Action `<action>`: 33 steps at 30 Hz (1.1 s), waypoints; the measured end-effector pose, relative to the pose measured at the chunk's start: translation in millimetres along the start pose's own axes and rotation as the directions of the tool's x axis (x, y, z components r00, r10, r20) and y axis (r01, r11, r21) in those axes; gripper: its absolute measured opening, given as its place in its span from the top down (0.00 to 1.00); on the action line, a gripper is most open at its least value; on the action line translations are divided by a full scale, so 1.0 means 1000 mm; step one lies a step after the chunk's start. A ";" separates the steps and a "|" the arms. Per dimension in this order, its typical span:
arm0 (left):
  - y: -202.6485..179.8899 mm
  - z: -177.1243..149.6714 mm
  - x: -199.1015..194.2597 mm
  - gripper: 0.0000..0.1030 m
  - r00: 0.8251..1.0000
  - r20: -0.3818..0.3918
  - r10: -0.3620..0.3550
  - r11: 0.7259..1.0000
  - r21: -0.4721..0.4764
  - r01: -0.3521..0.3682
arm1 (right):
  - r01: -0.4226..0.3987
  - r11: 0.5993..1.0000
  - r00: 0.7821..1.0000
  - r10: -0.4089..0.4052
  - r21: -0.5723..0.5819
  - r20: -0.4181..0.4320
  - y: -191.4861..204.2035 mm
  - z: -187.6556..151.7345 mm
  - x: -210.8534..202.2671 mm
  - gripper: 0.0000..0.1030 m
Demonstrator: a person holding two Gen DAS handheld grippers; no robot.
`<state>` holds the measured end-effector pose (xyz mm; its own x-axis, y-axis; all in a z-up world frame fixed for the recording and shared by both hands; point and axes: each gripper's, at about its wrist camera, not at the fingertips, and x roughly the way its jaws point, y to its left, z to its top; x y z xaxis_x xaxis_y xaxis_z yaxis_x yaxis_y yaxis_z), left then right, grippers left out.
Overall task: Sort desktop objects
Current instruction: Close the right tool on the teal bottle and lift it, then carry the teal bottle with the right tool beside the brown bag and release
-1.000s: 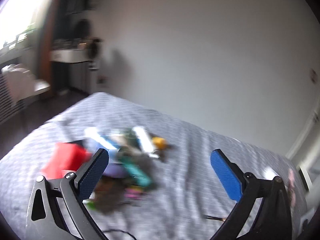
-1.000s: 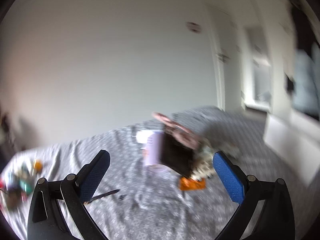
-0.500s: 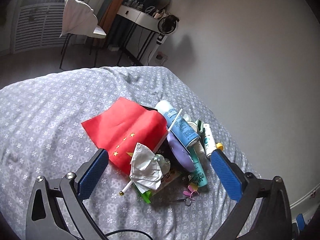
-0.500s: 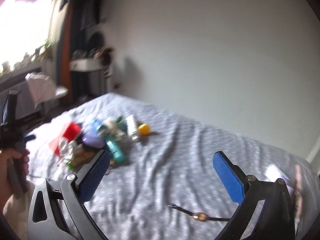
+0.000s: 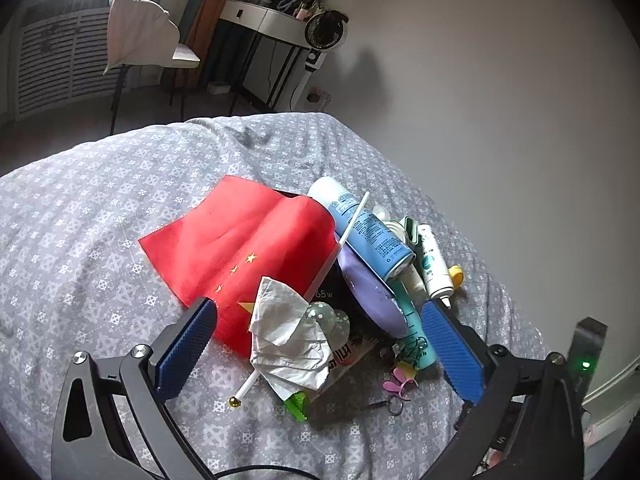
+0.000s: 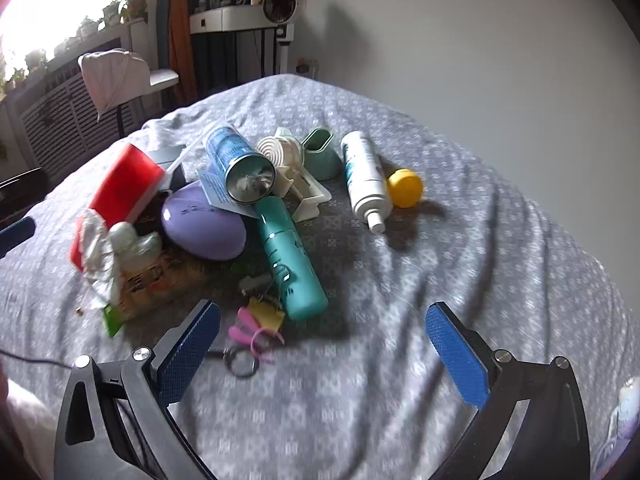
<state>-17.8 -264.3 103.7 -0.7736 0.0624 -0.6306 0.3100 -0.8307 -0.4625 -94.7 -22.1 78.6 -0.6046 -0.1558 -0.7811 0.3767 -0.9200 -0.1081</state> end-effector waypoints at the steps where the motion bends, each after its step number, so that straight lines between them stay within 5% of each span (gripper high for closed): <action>1: 0.001 0.000 0.000 0.01 1.000 0.005 -0.007 1.000 -0.008 0.007 | 0.000 1.000 1.000 0.000 -0.010 -0.013 0.002 0.003 0.009 0.00; 11: 0.006 -0.003 0.014 0.01 1.000 -0.003 -0.009 0.999 -0.035 0.009 | -0.048 0.998 0.993 0.042 -0.048 -0.111 0.018 0.025 0.094 0.06; 13: 0.007 -0.004 0.017 0.01 1.000 -0.014 -0.004 0.999 -0.043 0.004 | -0.060 0.998 0.990 0.057 -0.017 -0.132 0.015 0.031 0.106 0.18; 14: 0.007 -0.004 0.019 0.01 1.000 -0.018 -0.002 0.999 -0.046 0.001 | -0.074 0.997 0.986 0.073 -0.001 -0.151 0.015 0.031 0.112 0.34; 16: 0.007 -0.004 0.019 0.01 1.000 -0.013 0.001 0.999 -0.048 -0.001 | -0.095 0.995 0.980 0.101 0.039 -0.173 0.013 0.031 0.123 0.40; 17: 0.007 -0.004 0.018 0.01 1.000 -0.007 0.006 0.999 -0.047 -0.006 | -0.093 0.995 0.982 0.098 0.042 -0.159 0.013 0.030 0.121 0.57; 21: 0.006 -0.004 0.018 0.01 1.000 -0.006 0.019 0.999 -0.047 -0.019 | -0.131 0.987 0.977 0.144 0.090 -0.157 0.008 0.022 0.108 0.68; 26: 0.001 -0.006 0.014 0.01 0.999 0.008 0.038 0.999 -0.024 -0.038 | -0.220 0.941 0.956 0.260 0.256 -0.138 -0.012 -0.011 0.069 0.69; 33: -0.012 -0.008 -0.001 0.01 0.997 0.042 0.060 0.998 0.035 -0.061 | -0.269 0.860 0.951 0.309 0.433 -0.024 -0.043 -0.070 -0.022 0.69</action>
<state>-16.7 -250.2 104.9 -0.7764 -0.0106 -0.6302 0.3369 -0.8520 -0.4008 -48.2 46.0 57.1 -0.4418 -0.4239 -0.7906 0.1829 -0.9054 0.3832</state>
